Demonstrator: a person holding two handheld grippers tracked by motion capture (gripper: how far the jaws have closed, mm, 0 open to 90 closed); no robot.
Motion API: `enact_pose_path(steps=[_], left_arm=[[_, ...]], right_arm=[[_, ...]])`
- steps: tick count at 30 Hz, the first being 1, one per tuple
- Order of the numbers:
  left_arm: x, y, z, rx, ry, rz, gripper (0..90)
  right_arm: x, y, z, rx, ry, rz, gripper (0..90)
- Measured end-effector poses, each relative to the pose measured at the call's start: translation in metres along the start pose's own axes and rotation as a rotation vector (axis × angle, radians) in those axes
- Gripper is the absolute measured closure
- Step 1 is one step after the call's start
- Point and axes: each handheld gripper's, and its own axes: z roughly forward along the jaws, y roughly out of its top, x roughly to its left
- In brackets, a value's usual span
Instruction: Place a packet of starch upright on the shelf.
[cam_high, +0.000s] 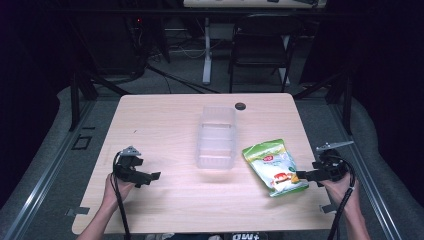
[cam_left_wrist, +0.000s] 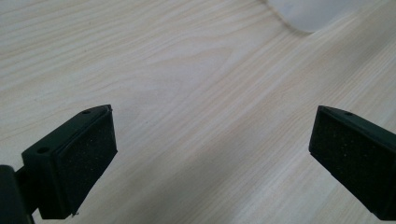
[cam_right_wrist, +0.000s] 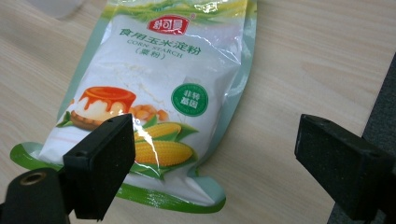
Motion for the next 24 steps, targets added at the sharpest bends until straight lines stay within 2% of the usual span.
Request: enact_pose_path(steps=[4, 9, 13, 16, 24], left_arm=[[-0.001, 0.001, 0.000, 0.002, -0.002, 0.001, 0.9], [-0.002, 0.001, 0.001, 0.005, 0.002, 0.003, 0.8], [-0.002, 0.000, 0.001, 0.005, 0.002, 0.004, 0.8], [-0.002, 0.001, 0.002, 0.007, 0.001, 0.006, 0.8], [-0.002, 0.000, 0.002, 0.017, 0.003, 0.002, 0.8]], right_arm=[[0.001, 0.007, 0.003, 0.008, 0.002, -0.018, 12.6], [0.005, 0.018, 0.006, 0.017, 0.035, -0.031, 13.1], [0.007, 0.026, 0.012, 0.028, 0.039, -0.047, 13.6], [0.006, 0.033, 0.016, 0.030, 0.045, -0.059, 14.0], [-0.003, 0.047, 0.027, 0.030, 0.040, -0.053, 15.7]])
